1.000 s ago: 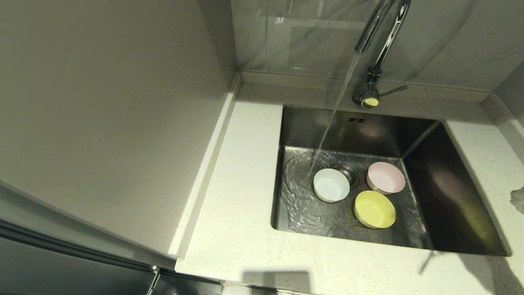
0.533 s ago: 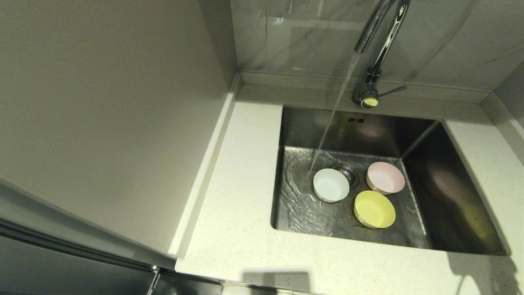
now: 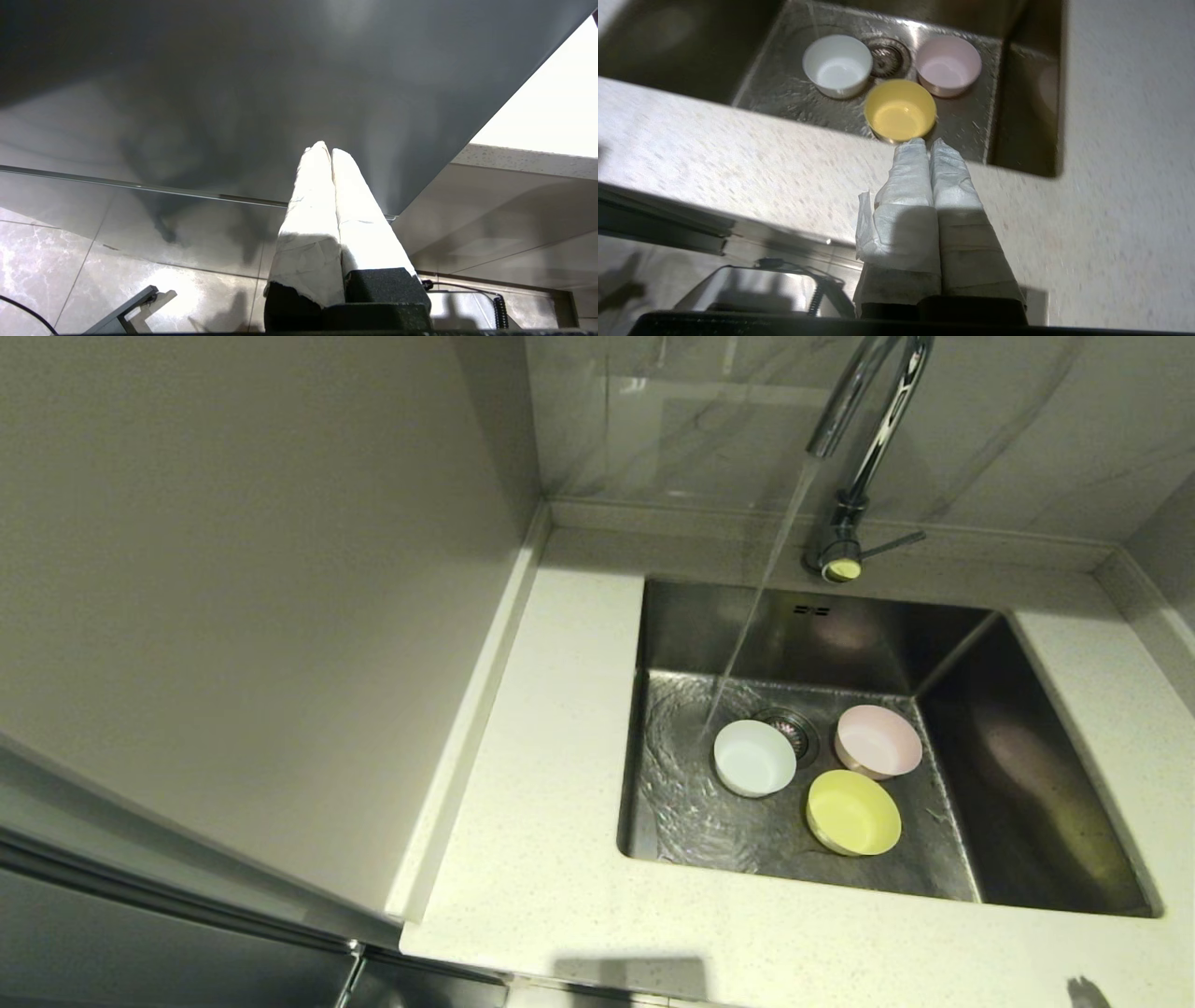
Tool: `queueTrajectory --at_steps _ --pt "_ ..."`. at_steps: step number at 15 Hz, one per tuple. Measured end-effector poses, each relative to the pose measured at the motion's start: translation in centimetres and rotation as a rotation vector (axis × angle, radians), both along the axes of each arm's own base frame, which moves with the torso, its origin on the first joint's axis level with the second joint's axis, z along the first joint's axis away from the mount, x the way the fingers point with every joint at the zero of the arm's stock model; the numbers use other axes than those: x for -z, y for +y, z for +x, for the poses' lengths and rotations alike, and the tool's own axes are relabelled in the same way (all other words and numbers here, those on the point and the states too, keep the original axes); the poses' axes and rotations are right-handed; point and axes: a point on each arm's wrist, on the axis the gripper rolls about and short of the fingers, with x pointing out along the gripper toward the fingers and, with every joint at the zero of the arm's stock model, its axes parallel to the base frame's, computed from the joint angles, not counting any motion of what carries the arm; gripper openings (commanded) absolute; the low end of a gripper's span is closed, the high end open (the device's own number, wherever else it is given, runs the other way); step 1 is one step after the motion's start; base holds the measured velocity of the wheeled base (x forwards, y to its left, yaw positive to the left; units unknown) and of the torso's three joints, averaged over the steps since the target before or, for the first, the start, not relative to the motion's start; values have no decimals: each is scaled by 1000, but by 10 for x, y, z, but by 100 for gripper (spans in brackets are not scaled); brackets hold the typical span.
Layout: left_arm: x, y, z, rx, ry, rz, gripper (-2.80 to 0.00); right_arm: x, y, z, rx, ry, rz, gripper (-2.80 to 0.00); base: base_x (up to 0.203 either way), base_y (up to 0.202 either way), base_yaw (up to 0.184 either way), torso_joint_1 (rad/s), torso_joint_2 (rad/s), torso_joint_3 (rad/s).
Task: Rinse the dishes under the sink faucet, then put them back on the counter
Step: Wait for the water to rinse the bowl
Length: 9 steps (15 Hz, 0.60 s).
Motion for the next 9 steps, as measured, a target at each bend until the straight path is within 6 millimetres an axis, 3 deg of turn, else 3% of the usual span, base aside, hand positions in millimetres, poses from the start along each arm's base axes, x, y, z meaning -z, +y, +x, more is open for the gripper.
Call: queueTrajectory --at_steps 2,5,9 --pt "0 0 0 0 0 0 -280 25 -1 -7 30 -25 -7 -280 0 0 0 0 0 0" --pt "0 0 0 0 0 0 -280 45 -1 -15 27 7 0 -280 0 0 0 0 0 0" --pt "0 0 0 -1 0 0 -280 57 -1 -25 29 -2 15 -280 0 0 0 0 0 0"
